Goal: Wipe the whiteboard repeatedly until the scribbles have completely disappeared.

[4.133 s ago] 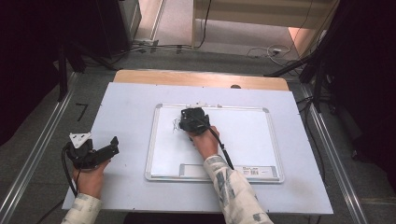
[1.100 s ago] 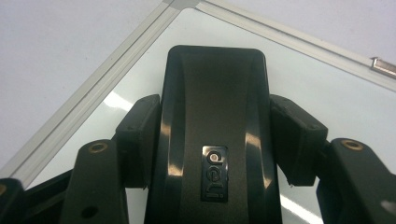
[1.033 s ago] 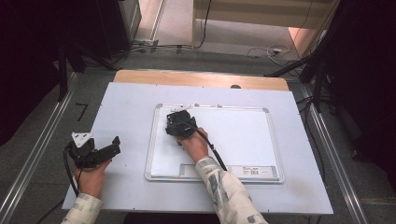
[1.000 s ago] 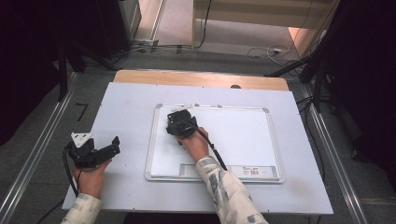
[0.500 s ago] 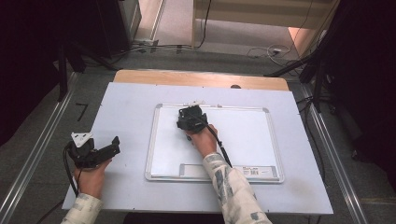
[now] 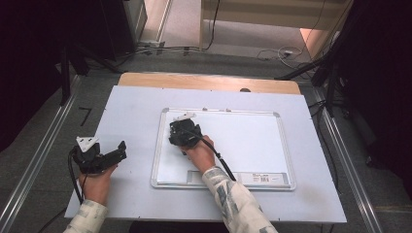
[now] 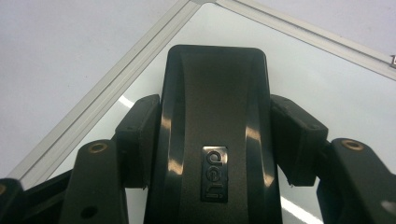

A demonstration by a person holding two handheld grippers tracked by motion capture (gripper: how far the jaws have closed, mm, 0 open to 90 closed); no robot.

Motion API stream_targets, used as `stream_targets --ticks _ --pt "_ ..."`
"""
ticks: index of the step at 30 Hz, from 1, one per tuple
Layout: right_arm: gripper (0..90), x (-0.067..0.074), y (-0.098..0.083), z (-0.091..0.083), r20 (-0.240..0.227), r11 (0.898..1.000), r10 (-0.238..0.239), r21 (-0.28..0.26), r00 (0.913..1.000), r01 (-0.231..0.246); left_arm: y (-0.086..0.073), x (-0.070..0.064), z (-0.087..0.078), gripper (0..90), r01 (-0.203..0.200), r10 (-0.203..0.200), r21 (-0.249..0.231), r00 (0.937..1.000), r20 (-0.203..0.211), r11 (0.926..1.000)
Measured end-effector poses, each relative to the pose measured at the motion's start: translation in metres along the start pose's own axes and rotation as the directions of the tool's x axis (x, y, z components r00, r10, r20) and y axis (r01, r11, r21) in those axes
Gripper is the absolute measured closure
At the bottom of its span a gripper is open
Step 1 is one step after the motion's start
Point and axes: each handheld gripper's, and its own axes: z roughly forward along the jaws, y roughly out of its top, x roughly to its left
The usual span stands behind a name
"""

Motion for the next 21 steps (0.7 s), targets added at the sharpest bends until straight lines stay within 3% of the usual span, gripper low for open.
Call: stream_targets --ticks 7,16,21 --pt "36.9 -0.011 0.013 0.011 0.017 0.999 0.041 0.013 0.9990 -0.041 -0.001 0.002 -0.001 1.5 -0.001 0.001 0.001 1.0000 -0.002 1.0000" --pt "36.8 -0.053 0.005 0.004 0.079 0.993 0.116 0.013 0.9901 -0.118 -0.002 0.004 -0.003 1.5 0.002 -0.002 0.000 0.9999 -0.011 1.0000" --pt "36.9 -0.049 0.005 0.003 0.086 0.994 0.109 0.011 0.9903 -0.111 -0.001 0.001 -0.001 1.5 -0.004 0.004 0.001 1.0000 -0.008 1.0000"
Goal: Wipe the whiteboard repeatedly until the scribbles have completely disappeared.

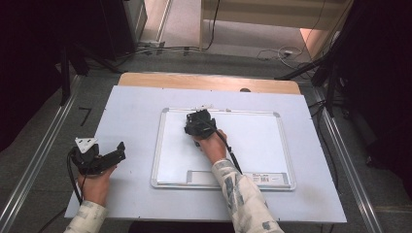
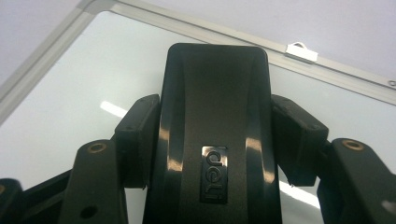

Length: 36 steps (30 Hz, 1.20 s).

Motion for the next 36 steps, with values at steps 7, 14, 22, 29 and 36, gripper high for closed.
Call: stream_targets --ticks 7,14,22,29,36 --pt "36.8 0.034 -0.008 -0.005 -0.058 0.998 -0.061 -0.014 0.9965 0.060 0.001 -0.002 0.002 1.5 -0.001 0.001 0.001 1.0000 0.004 1.0000" --pt "36.6 0.060 -0.026 -0.020 -0.099 0.996 -0.093 -0.021 0.9908 0.091 0.001 -0.002 0.002 1.5 -0.003 0.003 0.003 1.0000 0.005 1.0000" --pt "36.5 0.075 -0.038 -0.030 -0.131 0.992 -0.128 -0.025 0.9831 0.126 0.000 -0.003 0.003 1.5 -0.009 0.009 0.007 1.0000 0.001 0.9999" --pt "36.3 0.063 -0.025 -0.019 -0.122 0.995 -0.096 -0.026 0.9878 0.094 0.000 -0.001 0.001 1.5 -0.004 0.004 0.004 1.0000 0.001 1.0000" --pt "36.5 0.042 -0.006 -0.002 -0.085 0.998 -0.059 -0.030 0.9946 0.057 0.000 0.001 0.001 1.5 0.002 -0.002 0.008 1.0000 -0.001 1.0000"
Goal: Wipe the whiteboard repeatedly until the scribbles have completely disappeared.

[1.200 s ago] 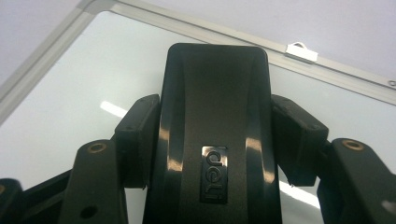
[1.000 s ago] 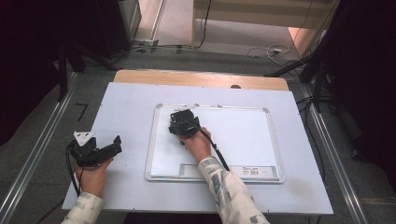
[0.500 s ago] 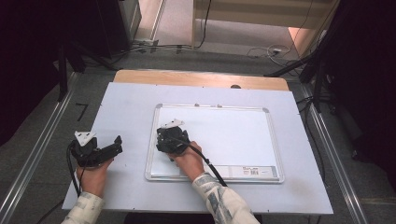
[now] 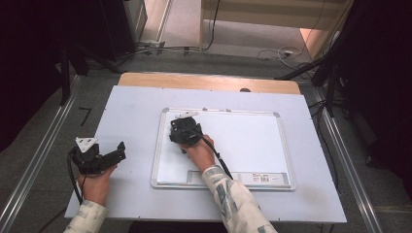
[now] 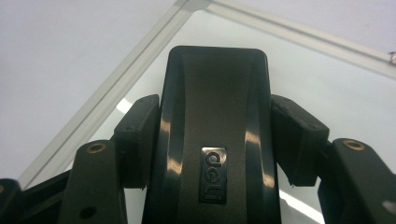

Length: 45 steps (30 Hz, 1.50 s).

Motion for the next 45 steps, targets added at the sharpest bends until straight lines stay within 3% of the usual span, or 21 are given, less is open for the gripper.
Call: stream_targets --ticks 5,11,17,23,33,41,45 --pt "36.6 -0.019 0.007 0.006 0.028 1.000 0.026 -0.006 0.9993 -0.026 0.000 0.001 0.000 1.5 0.001 -0.001 0.001 1.0000 0.000 1.0000" --pt "36.8 -0.041 0.004 0.001 0.052 0.999 0.046 -0.009 0.9976 -0.045 -0.001 0.002 -0.001 1.5 0.006 -0.006 0.001 1.0000 -0.003 1.0000" --pt "37.0 -0.048 -0.010 -0.012 0.059 0.999 0.042 -0.013 0.9974 -0.042 -0.001 0.001 -0.001 1.5 0.001 -0.001 0.001 1.0000 -0.005 1.0000" --pt "37.0 -0.042 -0.018 -0.020 0.046 1.000 0.014 -0.011 0.9988 -0.014 -0.001 0.000 0.000 1.5 -0.003 0.003 0.003 1.0000 -0.006 1.0000" --pt "37.1 -0.010 -0.029 -0.028 -0.008 0.999 -0.050 -0.007 0.9987 0.050 -0.001 -0.002 0.001 1.5 -0.010 0.011 0.003 0.9999 -0.003 0.9999" --pt "37.1 0.011 -0.027 -0.025 -0.044 0.997 -0.080 -0.016 0.9958 0.079 0.000 -0.003 0.001 1.5 -0.012 0.012 0.001 0.9999 -0.002 0.9999" --pt "37.1 0.014 -0.019 -0.017 -0.049 0.996 -0.085 -0.021 0.9952 0.084 0.000 -0.003 0.000 1.5 -0.012 0.012 0.000 0.9999 -0.002 0.9999"
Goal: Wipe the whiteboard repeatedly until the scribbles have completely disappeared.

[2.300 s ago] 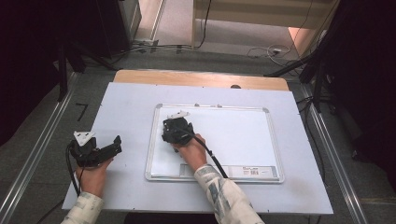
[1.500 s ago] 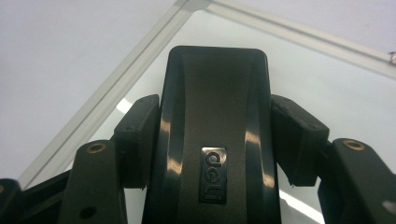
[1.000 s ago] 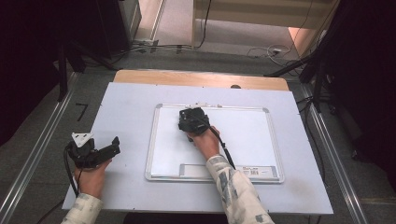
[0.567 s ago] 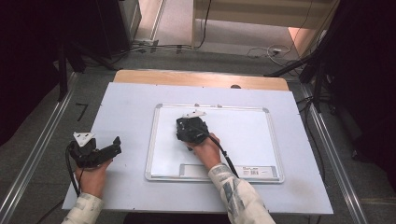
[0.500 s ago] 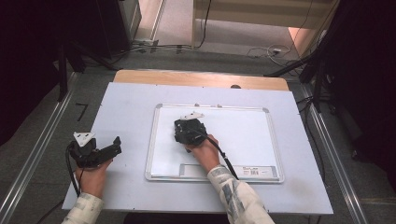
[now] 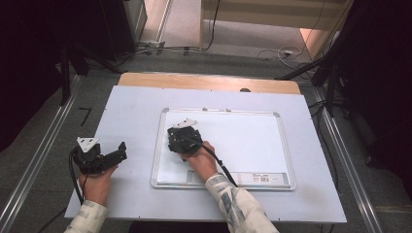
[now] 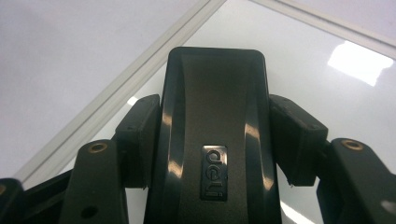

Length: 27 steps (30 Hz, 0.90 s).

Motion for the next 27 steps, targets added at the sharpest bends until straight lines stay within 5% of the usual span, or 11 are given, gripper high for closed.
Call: stream_targets --ticks 8,16,27 --pt "37.1 -0.018 0.017 0.016 0.033 0.999 0.035 -0.005 0.9989 -0.034 0.000 0.004 -0.001 1.5 0.013 -0.013 -0.002 0.9999 0.002 0.9999" --pt "37.3 -0.044 0.013 0.010 0.080 0.998 0.065 0.001 0.9946 -0.066 -0.001 0.006 -0.003 1.5 0.016 -0.016 -0.003 0.9998 -0.007 0.9999" --pt "37.3 -0.046 0.004 -0.007 0.077 0.999 0.053 -0.003 0.9956 -0.053 -0.001 0.006 -0.002 1.5 0.014 -0.014 -0.001 0.9998 -0.013 0.9999"
